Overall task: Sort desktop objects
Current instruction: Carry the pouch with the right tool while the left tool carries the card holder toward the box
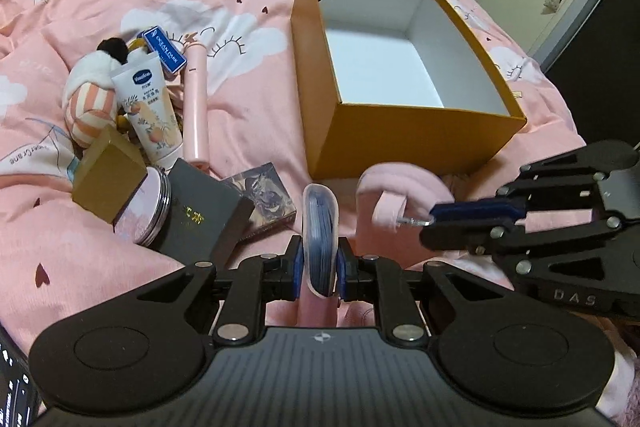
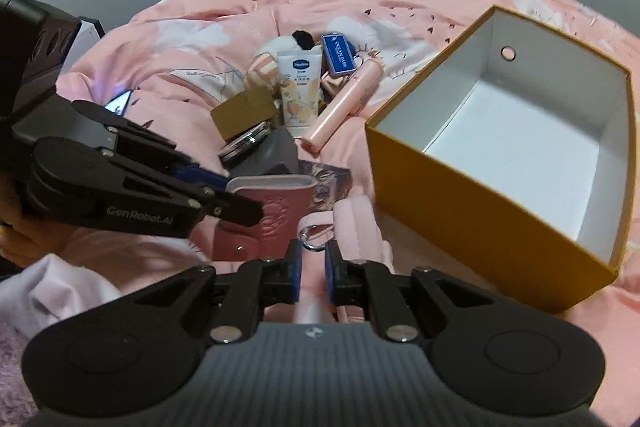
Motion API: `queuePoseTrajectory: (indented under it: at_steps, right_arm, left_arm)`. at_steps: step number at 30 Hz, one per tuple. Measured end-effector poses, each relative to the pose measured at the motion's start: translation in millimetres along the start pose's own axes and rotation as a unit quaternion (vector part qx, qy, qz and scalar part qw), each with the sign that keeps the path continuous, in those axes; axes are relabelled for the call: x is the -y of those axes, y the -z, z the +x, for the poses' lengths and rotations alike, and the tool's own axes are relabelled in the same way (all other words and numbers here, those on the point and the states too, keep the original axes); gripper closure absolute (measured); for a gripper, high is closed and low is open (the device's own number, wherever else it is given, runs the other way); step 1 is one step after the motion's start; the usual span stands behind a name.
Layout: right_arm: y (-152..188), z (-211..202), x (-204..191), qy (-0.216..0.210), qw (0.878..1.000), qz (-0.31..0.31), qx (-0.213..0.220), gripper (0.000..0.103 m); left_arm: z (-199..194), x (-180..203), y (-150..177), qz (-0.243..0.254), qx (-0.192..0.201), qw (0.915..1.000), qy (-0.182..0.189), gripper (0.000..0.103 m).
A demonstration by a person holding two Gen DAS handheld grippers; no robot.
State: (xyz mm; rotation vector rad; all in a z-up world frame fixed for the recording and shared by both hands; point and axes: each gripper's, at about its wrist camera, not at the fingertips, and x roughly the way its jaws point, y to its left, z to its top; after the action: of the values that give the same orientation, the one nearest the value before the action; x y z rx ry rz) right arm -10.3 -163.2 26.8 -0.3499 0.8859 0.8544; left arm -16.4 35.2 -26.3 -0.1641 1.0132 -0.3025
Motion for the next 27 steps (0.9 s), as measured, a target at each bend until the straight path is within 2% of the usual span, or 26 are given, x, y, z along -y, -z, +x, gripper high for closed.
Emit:
queuePoseTrajectory:
  at_steps: [1,4,7,9,12,13,14,16,20,21,24,27]
  right_arm:
    - [-1.1,-2.2,-1.0,0.001,1.000,-0.002,0.003,0.086]
    - [-6.4,-14.1,1.7,-0.003,1.000,0.007,0.028,0.061]
    - [-13.0,-17.2,5.9,0.024,0.999,0.006,0.040,0.049]
    - [-15.4,-8.9,11.3,0.034,0.999,0.006,0.029,0.046]
    - [-15.1,15.8,20.3,0.018,0.999,0.034,-0.006,0.046]
    - [-14.0,21.3,22.3,0.019,0.999,0.040,-0.013,0.050]
    - [-13.6,27.8,23.0,0.028,0.998,0.045,-0.021,0.064]
    - [-13.0,33.4,25.4,0.040,0.997,0.056,-0.028,0.073]
    - [-14.7,22.0,27.9,0.038,0.997,0.075,0.000,0.076]
    - [-15.5,18.7,27.5,0.040,0.996,0.076,0.012,0.076]
    - [-18.6,15.3,25.3,0.053,0.995,0.078,0.041,0.077]
    - [-17.9,26.7,23.1,0.066,0.994,0.075,0.034,0.077]
  left_arm:
    - [-0.4,1.1,0.2,0.001,0.000,1.0000,0.001,0.085]
    - [-2.3,6.7,1.1,0.015,0.002,0.9999,0.002,0.085]
    - [-2.2,12.5,2.5,0.030,0.004,0.9995,-0.004,0.085]
    - [-1.5,13.2,2.9,0.031,0.005,0.9995,-0.007,0.085]
    - [-2.8,13.7,2.7,0.036,0.017,0.9991,-0.012,0.085]
    - [-4.7,15.4,2.7,0.045,0.027,0.9986,-0.010,0.085]
    - [-6.9,17.3,2.1,0.053,0.040,0.9977,-0.007,0.085]
    - [-9.9,21.3,-1.5,0.065,0.068,0.9954,-0.016,0.085]
    - [-8.8,37.8,-7.5,0.114,0.133,0.9833,-0.049,0.085]
    - [-5.4,40.1,-8.9,0.123,0.138,0.9814,-0.052,0.085]
    - [5.6,40.8,-8.3,0.124,0.121,0.9831,-0.059,0.085]
    - [16.2,34.2,-2.9,0.113,0.078,0.9890,-0.055,0.085]
